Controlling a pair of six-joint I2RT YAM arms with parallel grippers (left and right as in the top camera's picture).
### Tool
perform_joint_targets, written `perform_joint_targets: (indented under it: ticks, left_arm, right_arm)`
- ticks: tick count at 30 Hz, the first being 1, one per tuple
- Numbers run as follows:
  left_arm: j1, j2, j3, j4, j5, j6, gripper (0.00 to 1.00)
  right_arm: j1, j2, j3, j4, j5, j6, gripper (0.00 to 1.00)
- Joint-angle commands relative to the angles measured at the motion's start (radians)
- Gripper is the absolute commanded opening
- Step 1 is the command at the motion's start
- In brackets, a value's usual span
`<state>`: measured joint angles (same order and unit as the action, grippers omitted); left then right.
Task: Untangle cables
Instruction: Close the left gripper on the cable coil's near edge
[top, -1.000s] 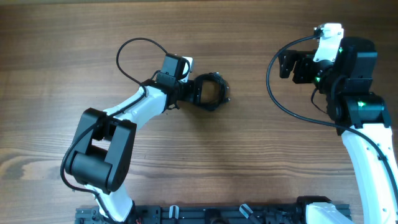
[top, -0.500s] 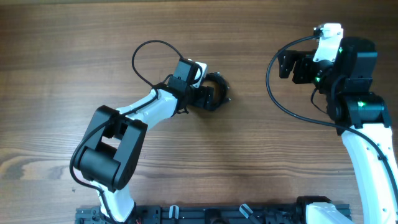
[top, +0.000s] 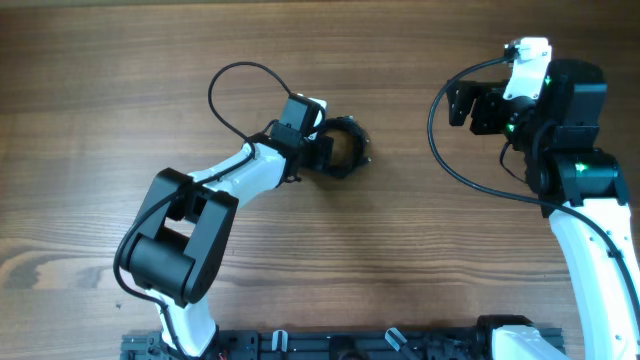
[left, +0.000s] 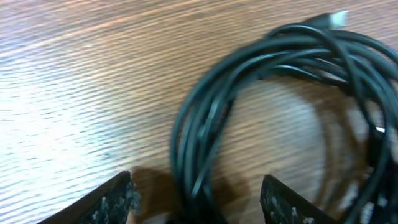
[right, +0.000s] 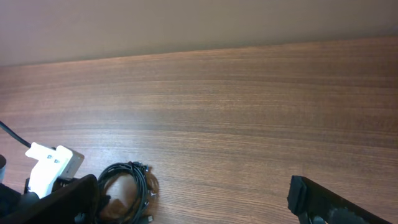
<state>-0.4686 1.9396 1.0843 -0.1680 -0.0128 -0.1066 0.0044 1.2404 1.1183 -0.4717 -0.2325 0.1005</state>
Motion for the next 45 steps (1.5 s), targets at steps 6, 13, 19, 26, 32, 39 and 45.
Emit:
perform_joint_targets:
  ticks: [6,13,19,26,32,39,45]
  left_arm:
    - [0.006,0.018,0.016,0.022,-0.056,0.013,0.57]
    - [0.006,0.018,0.016,0.021,-0.055,0.013,0.45]
    - [0.005,0.018,0.016,0.024,-0.002,-0.013,0.33]
    - [0.006,0.018,0.016,0.029,0.064,-0.013,0.07]
    - [0.006,0.018,0.016,0.049,0.113,-0.013,0.04]
    - [0.006,-0.020,0.029,0.051,0.113,-0.013,0.04]
    - [0.006,-0.100,0.065,0.048,0.113,-0.005,0.04]
  right_arm:
    - [0.006,0.014,-0.006,-0.001,-0.016,-0.019,1.00]
    - [0.006,0.014,-0.006,-0.001,-0.016,-0.019,1.00]
    - [0.006,0.014,-0.006,-0.001,-0.017,-0.019,1.00]
    - [0.006,0.014,-0.006,-0.001,-0.017,-0.019,1.00]
    - [0.006,0.014,-0.006,-0.003,-0.016,-0.019,1.00]
    - [0.006,0.015,-0.006,-0.020,-0.001,-0.018,1.00]
    - [0.006,0.030,-0.006,-0.028,-0.001,-0.010,1.00]
